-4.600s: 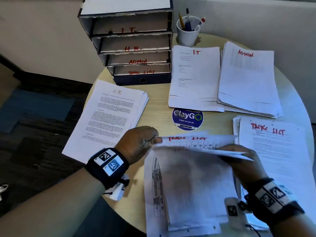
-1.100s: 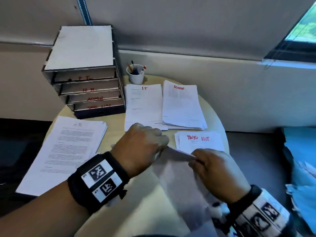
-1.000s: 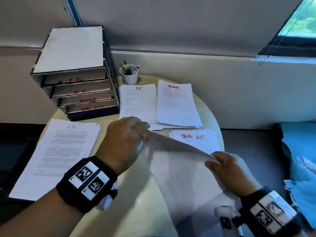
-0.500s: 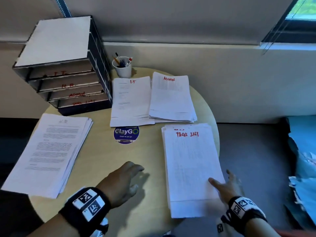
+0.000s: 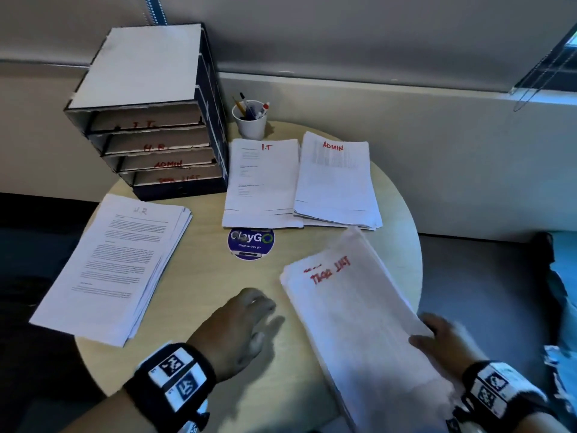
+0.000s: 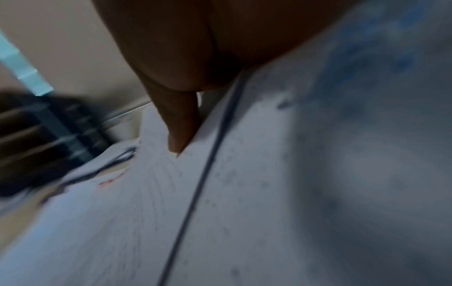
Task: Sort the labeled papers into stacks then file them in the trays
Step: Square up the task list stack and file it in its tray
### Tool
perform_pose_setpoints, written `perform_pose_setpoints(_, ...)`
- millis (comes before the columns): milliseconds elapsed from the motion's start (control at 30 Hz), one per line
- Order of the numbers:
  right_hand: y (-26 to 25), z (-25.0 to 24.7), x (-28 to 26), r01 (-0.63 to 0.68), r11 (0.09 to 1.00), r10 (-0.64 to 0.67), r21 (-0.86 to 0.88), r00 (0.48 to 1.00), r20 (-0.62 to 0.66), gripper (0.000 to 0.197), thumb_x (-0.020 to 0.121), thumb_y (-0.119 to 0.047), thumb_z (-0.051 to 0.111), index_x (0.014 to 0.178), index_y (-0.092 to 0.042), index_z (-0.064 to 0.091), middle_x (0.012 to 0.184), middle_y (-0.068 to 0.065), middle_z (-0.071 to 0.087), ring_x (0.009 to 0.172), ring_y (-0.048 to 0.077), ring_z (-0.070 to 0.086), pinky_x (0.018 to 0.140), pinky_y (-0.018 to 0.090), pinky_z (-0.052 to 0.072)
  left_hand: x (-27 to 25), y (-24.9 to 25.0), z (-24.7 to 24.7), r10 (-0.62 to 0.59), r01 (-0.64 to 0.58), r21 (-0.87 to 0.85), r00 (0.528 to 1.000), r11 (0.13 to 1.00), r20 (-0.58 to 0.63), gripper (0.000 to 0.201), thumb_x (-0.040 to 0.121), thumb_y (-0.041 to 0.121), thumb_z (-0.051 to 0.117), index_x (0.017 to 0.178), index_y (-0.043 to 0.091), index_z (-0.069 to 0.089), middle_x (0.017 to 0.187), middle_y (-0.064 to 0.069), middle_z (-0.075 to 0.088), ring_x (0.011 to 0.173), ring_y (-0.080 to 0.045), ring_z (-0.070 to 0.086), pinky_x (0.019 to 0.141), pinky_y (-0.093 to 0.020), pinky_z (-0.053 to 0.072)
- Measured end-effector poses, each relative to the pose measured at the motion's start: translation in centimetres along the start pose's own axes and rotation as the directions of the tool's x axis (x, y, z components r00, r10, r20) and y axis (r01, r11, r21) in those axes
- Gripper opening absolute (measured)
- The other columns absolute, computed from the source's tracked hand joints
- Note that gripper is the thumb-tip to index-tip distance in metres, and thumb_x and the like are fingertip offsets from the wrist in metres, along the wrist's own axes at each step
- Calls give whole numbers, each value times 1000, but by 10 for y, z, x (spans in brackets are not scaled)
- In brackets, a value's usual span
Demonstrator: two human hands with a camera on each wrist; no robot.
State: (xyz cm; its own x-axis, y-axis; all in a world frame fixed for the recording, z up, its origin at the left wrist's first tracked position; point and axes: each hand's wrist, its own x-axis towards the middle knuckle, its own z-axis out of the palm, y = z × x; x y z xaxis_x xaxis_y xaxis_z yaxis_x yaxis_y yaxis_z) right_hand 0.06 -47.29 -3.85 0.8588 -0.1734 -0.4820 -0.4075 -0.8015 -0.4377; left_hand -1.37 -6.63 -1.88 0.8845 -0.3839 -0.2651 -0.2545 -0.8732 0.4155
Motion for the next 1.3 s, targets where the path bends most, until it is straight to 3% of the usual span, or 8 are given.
perform_pose_setpoints(267, -201, -9, -23, 638, 356, -615, -683, 710, 343, 16, 91, -25, 47, 92, -24, 64, 94, 0, 67, 90, 27, 66, 73, 31, 43, 55, 57, -39, 131, -112, 154, 984, 982, -122, 51, 74, 21, 66, 124, 16, 55, 120, -13, 59, 109, -34, 58, 84, -38, 51)
perform_pose_setpoints(433, -258, 1, -35, 713, 379, -919, -589, 366, -148, 23, 76, -21, 65, 97, -28, 70, 101, -1, 69, 104, 26, 62, 104, 52, 34, 41, 8, -66, -234, 220, -247, 972, 944, -30, 9, 92, 18, 57, 95, 13, 64, 96, -14, 71, 79, -21, 65, 66, -25, 47)
perform_pose_setpoints(567, -224, -5, -28, 543, 839, -449, -11, 682, -578, 83, 69, -38, 84, 142, -24, 45, 144, 7, 46, 131, 24, 45, 110, 47, 38, 2, -44, -85, -396, 244, -649, 913, 720, -97, 5, 90, 26, 70, 90, 22, 73, 87, 6, 77, 82, -12, 71, 79, -32, 55)
perform_pose_setpoints(667, -205, 18, -31, 220, 676, -195, 703, 974, -118, 120, 47, -49, 92, 148, -25, 33, 142, 8, 50, 124, 19, 55, 101, 43, 48, -22, -57, -114, -424, 103, -860, 895, 500, -139, 17, 82, 19, 78, 98, 18, 75, 96, 1, 78, 91, -25, 73, 87, -44, 57)
perform_pose_setpoints(767, -219, 39, -38, 197, 539, -434, 819, 898, 70, 103, 45, -41, 96, 134, -12, 51, 124, 12, 66, 112, 27, 65, 90, 43, 55, -29, -55, -138, -369, -60, -932, 908, 358, -200, 36, 72, 26, 79, 104, 13, 73, 104, -7, 77, 96, -27, 73, 84, -41, 58)
perform_pose_setpoints(900, -266, 29, -56, 405, 498, -376, 767, 898, -229, 21, 69, -15, 85, 87, -15, 74, 88, 2, 78, 85, 29, 74, 74, 48, 60, -21, -41, -157, -429, -212, -897, 820, 389, -380, 17, 85, 4, 73, 97, 15, 71, 91, 9, 78, 86, -9, 72, 74, -22, 57)
perform_pose_setpoints(1067, -292, 24, -80, 713, 431, -415, 553, 701, -580, 20, 74, -12, 82, 64, -25, 71, 67, -22, 70, 63, -1, 64, 60, 27, 55, -20, -29, -164, -490, -383, -802, 643, 459, -588, 20, 81, 5, 78, 95, 16, 70, 81, 18, 74, 76, 5, 68, 68, -10, 50)
perform_pose_setpoints(1300, -272, 49, -78, 573, 400, -397, 715, 812, -428, 23, 63, -2, 86, 76, -20, 79, 81, -4, 77, 77, 14, 70, 74, 32, 57, -30, -53, -131, -410, -301, -816, 747, 493, -523, 33, 71, 1, 84, 101, 4, 70, 84, 12, 75, 80, -3, 70, 69, -15, 52)
